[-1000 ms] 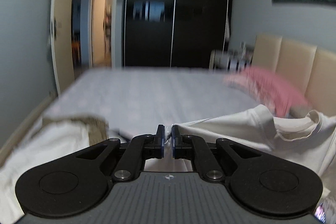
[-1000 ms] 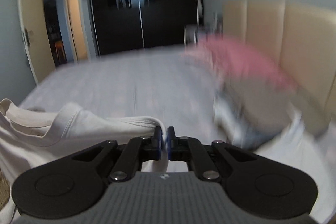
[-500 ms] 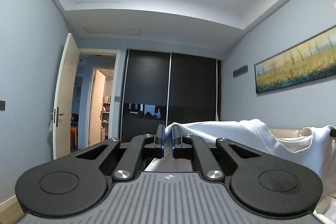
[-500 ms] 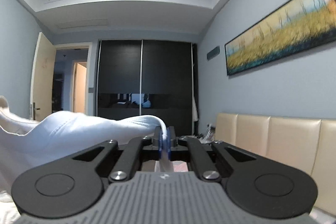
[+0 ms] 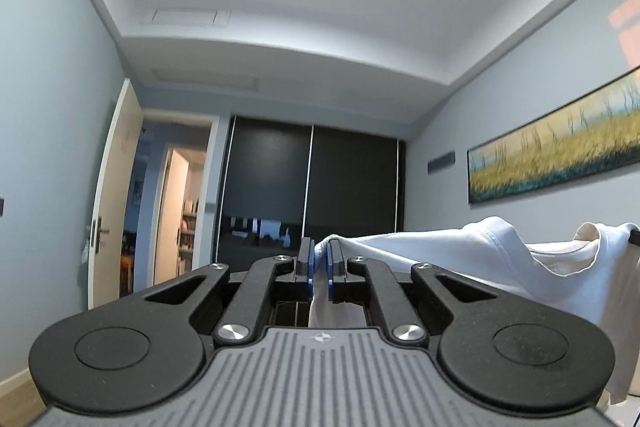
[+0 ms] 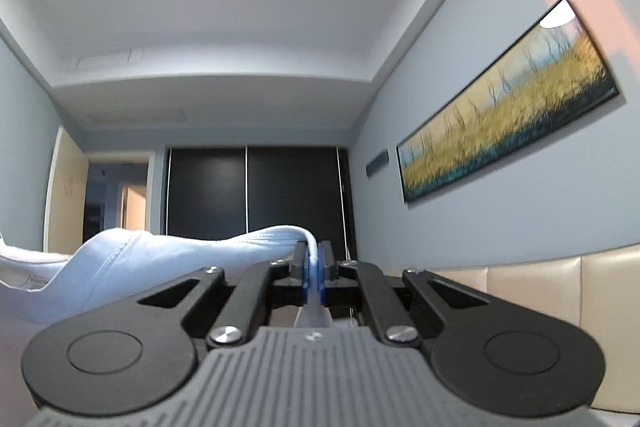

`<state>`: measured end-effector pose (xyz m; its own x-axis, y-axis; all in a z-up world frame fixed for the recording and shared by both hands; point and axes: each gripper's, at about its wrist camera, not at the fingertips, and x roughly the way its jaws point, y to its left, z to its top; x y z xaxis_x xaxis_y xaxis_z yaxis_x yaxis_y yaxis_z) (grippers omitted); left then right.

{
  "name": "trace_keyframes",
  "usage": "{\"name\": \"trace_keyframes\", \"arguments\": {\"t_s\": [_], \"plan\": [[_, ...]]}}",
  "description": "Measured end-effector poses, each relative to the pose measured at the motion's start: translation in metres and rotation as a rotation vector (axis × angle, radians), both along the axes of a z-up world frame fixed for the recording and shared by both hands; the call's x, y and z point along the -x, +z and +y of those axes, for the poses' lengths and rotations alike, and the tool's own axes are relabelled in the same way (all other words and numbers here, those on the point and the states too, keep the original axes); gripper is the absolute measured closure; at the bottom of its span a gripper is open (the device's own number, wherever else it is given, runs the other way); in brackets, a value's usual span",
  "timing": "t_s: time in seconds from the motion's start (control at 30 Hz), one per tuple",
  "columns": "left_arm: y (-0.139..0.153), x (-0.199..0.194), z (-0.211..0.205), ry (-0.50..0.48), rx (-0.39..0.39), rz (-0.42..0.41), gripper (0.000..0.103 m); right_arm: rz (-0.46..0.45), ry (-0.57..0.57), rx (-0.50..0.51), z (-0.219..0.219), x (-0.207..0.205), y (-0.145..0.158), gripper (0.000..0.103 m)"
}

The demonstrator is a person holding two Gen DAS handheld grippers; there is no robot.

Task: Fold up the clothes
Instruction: 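Lift the white T-shirt up with both grippers and shake it out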

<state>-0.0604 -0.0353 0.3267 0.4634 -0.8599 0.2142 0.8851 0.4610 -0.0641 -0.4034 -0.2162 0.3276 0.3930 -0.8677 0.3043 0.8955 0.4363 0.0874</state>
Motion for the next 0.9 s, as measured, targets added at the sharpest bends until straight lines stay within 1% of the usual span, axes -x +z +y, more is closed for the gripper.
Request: {"name": "trace_keyframes", "arguments": {"t_s": [0.1,0.23,0.27,0.33,0.4,0.47,0.6,0.77,0.9], "plan": [[0.009,0.0,0.004,-0.001,0.018,-0.012,0.099,-0.031,0.001,0.034,0.009,0.004,0.004,0.098],[0.016,-0.005,0.002,0.007,0.031,-0.023,0.099,-0.046,0.006,0.063,0.005,-0.006,0.006,0.098],[0.015,-0.009,-0.002,0.015,0.023,-0.027,0.099,-0.049,0.008,0.07,0.003,-0.008,0.007,0.098],[0.009,-0.018,-0.014,0.029,-0.013,-0.02,0.099,-0.032,0.014,0.049,-0.006,-0.019,0.004,0.098],[-0.004,-0.032,-0.033,0.037,-0.073,0.015,0.099,-0.007,0.019,0.017,-0.019,-0.031,-0.001,0.098],[-0.024,-0.05,-0.059,0.049,-0.141,0.057,0.099,0.032,0.021,-0.034,-0.037,-0.046,-0.015,0.098],[-0.077,-0.087,-0.115,0.073,-0.302,0.144,0.099,0.122,0.023,-0.161,-0.083,-0.082,-0.058,0.098],[-0.162,-0.14,-0.194,0.098,-0.503,0.272,0.099,0.275,0.009,-0.348,-0.159,-0.137,-0.13,0.098],[-0.226,-0.175,-0.248,0.122,-0.626,0.35,0.099,0.378,0.011,-0.488,-0.223,-0.177,-0.194,0.098]]}}
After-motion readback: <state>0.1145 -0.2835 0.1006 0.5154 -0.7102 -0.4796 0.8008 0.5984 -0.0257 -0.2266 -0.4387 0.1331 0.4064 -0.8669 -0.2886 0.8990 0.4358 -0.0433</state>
